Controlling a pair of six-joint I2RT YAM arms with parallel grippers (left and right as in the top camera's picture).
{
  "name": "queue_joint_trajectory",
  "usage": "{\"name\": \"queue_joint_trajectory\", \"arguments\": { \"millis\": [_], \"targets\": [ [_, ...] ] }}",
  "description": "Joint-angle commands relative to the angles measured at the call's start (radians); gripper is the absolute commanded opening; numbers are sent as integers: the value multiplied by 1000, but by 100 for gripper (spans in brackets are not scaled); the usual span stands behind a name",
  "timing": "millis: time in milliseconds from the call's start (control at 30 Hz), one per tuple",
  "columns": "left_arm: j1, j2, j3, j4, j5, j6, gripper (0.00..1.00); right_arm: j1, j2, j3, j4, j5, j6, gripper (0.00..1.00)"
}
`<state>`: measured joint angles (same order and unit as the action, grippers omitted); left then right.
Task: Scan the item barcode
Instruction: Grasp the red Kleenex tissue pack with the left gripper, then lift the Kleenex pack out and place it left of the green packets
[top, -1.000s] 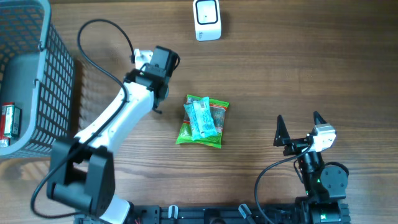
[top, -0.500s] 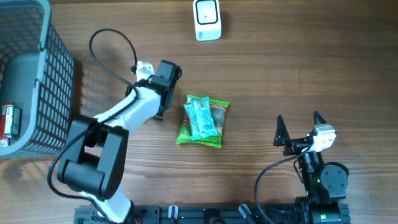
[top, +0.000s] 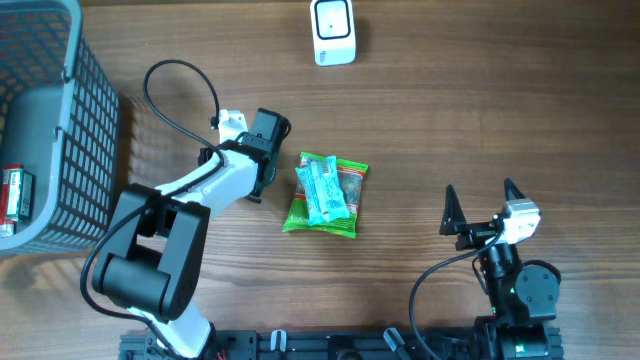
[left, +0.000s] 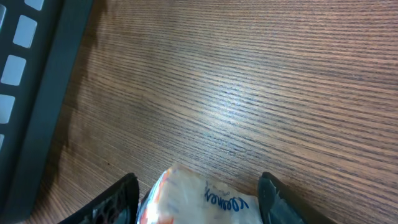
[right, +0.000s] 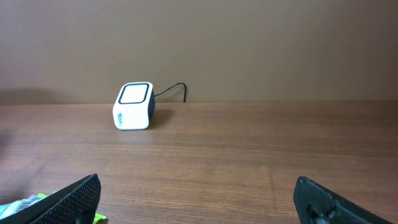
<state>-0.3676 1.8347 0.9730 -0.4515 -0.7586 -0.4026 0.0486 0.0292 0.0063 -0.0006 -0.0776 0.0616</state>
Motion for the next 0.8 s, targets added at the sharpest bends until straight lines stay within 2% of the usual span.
{"name": "queue_joint_trajectory", "arguments": {
  "millis": [0,167,233,300,367,400,567,600,667,767],
  "targets": [
    [1,13,-6,0,-9,-9,64,-3,0,-1,3,10,-9,100],
    [1,3,-2,-19,-9,5,68,-3,0,-1,3,10,-9,100],
    [8,-23,22,-76,9,5,70,-3,0,-1,3,10,-9,100],
    [85,-77,127,-185,282,6,76,-3,0,-1,3,10,-9,100],
    [188,-109,214,-238,562,122,84,-3,0,-1,3,10,-9,100],
    [234,-115,236,-257,658,196,84,-3,0,-1,3,10,-8,100],
    [420,-100,243,-325,803,360,77,-3,0,-1,3,10,-9,100],
    [453,-93,240,-334,837,403,71,-3,0,-1,3,10,-9,100],
    [537,-74,233,-339,928,484,51,-3,0,-1,3,10,-9,100],
    [627,-44,220,-335,1071,602,44,-3,0,-1,3,10,-9,100]
  ]
}}
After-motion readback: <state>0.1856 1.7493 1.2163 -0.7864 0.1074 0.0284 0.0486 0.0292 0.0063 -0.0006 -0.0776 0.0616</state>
